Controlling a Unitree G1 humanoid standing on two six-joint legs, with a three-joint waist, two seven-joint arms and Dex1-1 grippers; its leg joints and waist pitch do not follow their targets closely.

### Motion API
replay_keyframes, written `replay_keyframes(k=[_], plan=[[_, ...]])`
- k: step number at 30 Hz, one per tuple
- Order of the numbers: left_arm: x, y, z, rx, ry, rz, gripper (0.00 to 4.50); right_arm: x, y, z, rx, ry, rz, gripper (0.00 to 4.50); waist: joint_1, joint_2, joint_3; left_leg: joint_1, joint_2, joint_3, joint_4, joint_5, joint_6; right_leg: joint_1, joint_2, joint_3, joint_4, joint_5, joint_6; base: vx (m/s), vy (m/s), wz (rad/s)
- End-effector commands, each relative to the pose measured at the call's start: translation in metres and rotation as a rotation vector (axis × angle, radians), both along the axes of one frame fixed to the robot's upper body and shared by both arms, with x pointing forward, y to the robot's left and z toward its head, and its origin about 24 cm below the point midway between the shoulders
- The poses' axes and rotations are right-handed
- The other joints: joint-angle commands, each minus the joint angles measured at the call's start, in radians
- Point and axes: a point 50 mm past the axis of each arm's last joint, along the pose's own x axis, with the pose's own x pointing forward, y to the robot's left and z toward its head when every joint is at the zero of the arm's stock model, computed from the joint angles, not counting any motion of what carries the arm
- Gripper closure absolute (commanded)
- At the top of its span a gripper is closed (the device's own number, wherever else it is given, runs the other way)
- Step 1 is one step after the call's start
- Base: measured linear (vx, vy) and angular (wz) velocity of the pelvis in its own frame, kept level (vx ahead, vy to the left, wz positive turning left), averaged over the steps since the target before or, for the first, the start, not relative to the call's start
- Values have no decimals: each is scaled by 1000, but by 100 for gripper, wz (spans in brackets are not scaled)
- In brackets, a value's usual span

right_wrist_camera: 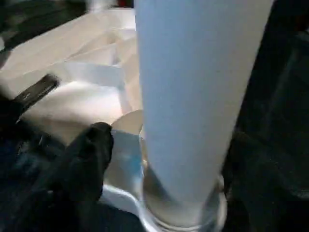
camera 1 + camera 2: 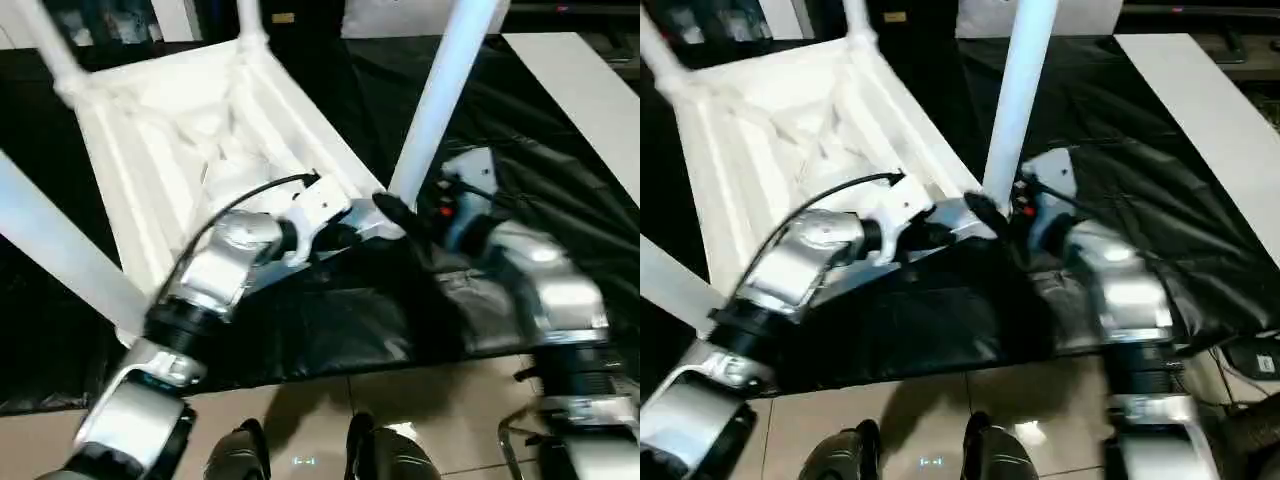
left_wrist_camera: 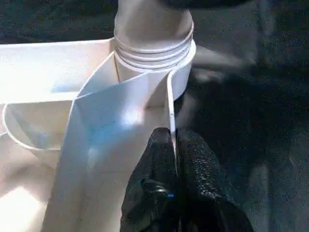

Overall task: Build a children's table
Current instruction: Rotate leg to tighten

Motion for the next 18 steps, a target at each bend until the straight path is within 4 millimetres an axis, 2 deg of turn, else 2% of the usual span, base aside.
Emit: replay_keyframes(k=[1, 3, 6, 7, 9, 10, 12, 14, 15, 16, 18], plan=[[-7, 2, -5, 16, 26, -126, 450, -8, -10, -2, -48, 7, 136, 33, 5, -15, -89, 10, 46, -14, -41, -136, 162, 85, -77, 67, -62, -322, -160, 0, 0, 0], [-10, 7, -4, 30, 26, -177, 450, -12, -15, -2, -72, 16, 219, 33, 5, -17, -88, 12, 51, -16, -42, -158, 153, 82, -76, 65, -64, -363, -156, 0, 0, 0], [-14, 13, -2, 33, 34, -265, 450, -15, -21, -1, -101, 9, 300, 33, 6, -13, -87, 14, 54, -19, -42, -194, 137, 78, -81, 64, -69, -412, -152, 0, 0, 0], [-16, 15, -2, 36, 44, -299, 450, -17, -22, -1, -98, 18, 336, 33, 5, -17, -87, 15, 55, -18, -42, -192, 132, 78, -80, 66, -67, -409, -157, 0, 0, 0], [-18, 17, -2, 44, 48, -328, 450, -19, -24, -2, -91, 39, 378, 33, 8, -16, -88, 17, 58, -18, -42, -185, 134, 76, -79, 68, -64, -389, -168, 0, 0, 0], [-20, 22, -2, 73, 57, -387, 450, -25, -27, -3, -67, 94, 470, 33, 12, -13, -90, 18, 58, -17, -41, -180, 144, 77, -77, 67, -61, -365, -179, 0, 0, 0], [-21, 24, -3, 86, 60, -411, 450, -26, -28, -4, -55, 120, 503, 67, 19, -11, -92, 16, 62, -16, -39, -158, 157, 76, -76, 69, -53, -322, -194, 0, 0, 0], [-23, 26, -3, 103, 62, -449, 450, -27, -29, -6, -46, 138, 527, 67, 27, -14, -93, 15, 61, -14, -37, -151, 161, 78, -77, 69, -51, -314, -199, 0, 0, 0], [-23, 26, -3, 106, 63, -455, 450, -27, -29, -6, -45, 139, 528, 72, 31, -16, -91, 15, 61, -14, -38, -151, 157, 77, -79, 69, -51, -323, -198, 0, 0, 0], [-25, 27, -3, 118, 67, -487, 450, -25, -28, -6, -35, 139, 530, 101, 33, -16, -92, 15, 60, -14, -38, -146, 152, 77, -80, 69, -51, -329, -198, 0, 0, 0], [-27, 26, -2, 119, 72, -511, 450, -25, -25, -7, -19, 146, 547, 112, 33, -17, -92, 14, 60, -15, -38, -146, 145, 78, -81, 69, -51, -339, -198, 0, 0, 0]])
